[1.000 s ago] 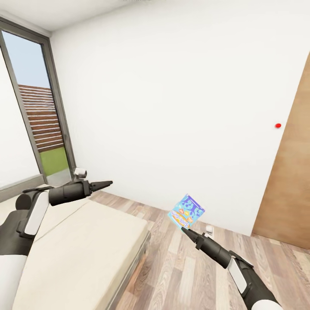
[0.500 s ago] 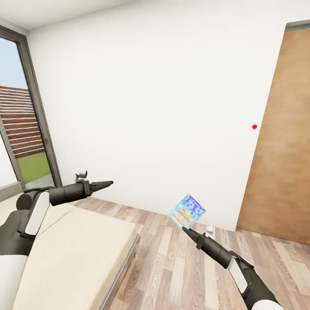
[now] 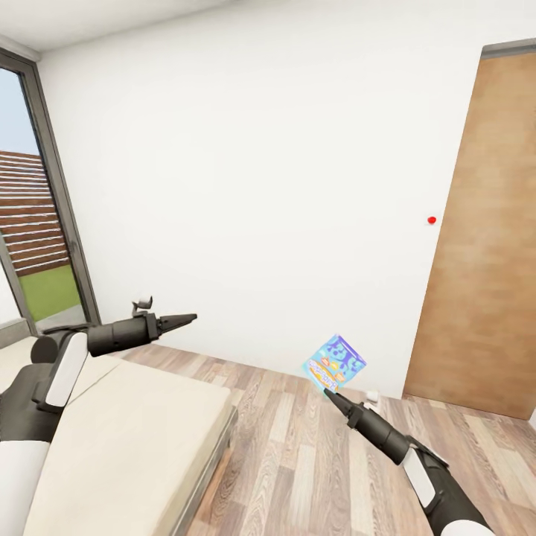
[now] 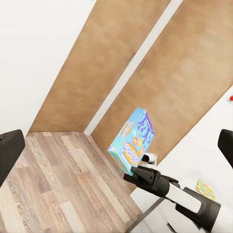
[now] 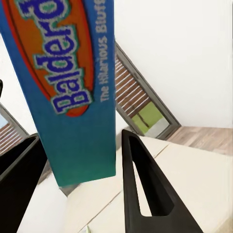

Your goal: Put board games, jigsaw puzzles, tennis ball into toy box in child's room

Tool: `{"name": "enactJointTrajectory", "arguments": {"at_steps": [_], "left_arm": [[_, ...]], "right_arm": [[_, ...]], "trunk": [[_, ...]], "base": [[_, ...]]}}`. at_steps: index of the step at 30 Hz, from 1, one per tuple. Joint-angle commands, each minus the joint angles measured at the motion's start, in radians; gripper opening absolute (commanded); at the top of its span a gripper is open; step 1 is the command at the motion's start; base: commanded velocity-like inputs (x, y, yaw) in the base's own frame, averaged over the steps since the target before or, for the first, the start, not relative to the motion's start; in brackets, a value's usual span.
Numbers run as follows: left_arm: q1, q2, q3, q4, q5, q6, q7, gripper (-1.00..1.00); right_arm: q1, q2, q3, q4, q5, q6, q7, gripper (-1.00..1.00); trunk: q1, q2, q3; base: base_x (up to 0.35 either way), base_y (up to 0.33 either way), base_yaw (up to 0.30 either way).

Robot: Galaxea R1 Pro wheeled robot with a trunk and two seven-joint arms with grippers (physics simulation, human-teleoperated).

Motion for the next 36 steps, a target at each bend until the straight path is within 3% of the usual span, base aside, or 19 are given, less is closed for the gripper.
{"name": "enactJointTrajectory", "arguments": {"at_steps": [1, 8, 15, 24, 29, 36], "left_arm": [[0.000, 0.000, 0.000, 0.004, -0.001, 0.003, -0.004, 1.00], [0.000, -0.015, 0.000, 0.017, -0.002, 0.002, 0.002, 1.00], [0.000, -0.023, 0.000, 0.018, 0.000, 0.001, 0.077, 1.00], [0.000, -0.025, 0.000, 0.018, 0.002, 0.001, 0.085, 1.00], [0.000, -0.028, 0.000, 0.018, 0.002, 0.001, 0.085, 1.00], [0.000, -0.028, 0.000, 0.018, 0.001, 0.001, 0.085, 1.00]], "right_arm": [[0.001, -0.002, -0.009, 0.001, -0.005, 0.014, 0.004, -1.00], [0.002, -0.007, -0.060, 0.001, -0.006, 0.068, 0.004, -1.00], [0.002, -0.011, -0.106, 0.001, -0.005, 0.128, 0.002, -1.00], [0.002, -0.012, -0.116, 0.003, -0.006, 0.138, -0.001, -1.00], [0.002, -0.012, -0.172, 0.006, -0.005, 0.171, -0.001, -1.00], [0.002, -0.013, -0.193, 0.008, -0.005, 0.178, -0.002, -1.00]], "trunk": [[0.000, -0.001, -0.001], [0.000, -0.001, -0.003], [0.000, -0.001, -0.009], [0.000, -0.001, -0.017], [0.000, -0.001, -0.020], [0.000, -0.001, -0.025]], "base": [[0.000, 0.000, -0.001], [0.000, 0.000, 0.000], [0.000, 0.000, -0.078], [0.000, 0.000, -0.199], [0.000, 0.000, -0.224], [0.000, 0.000, -0.229]]}}
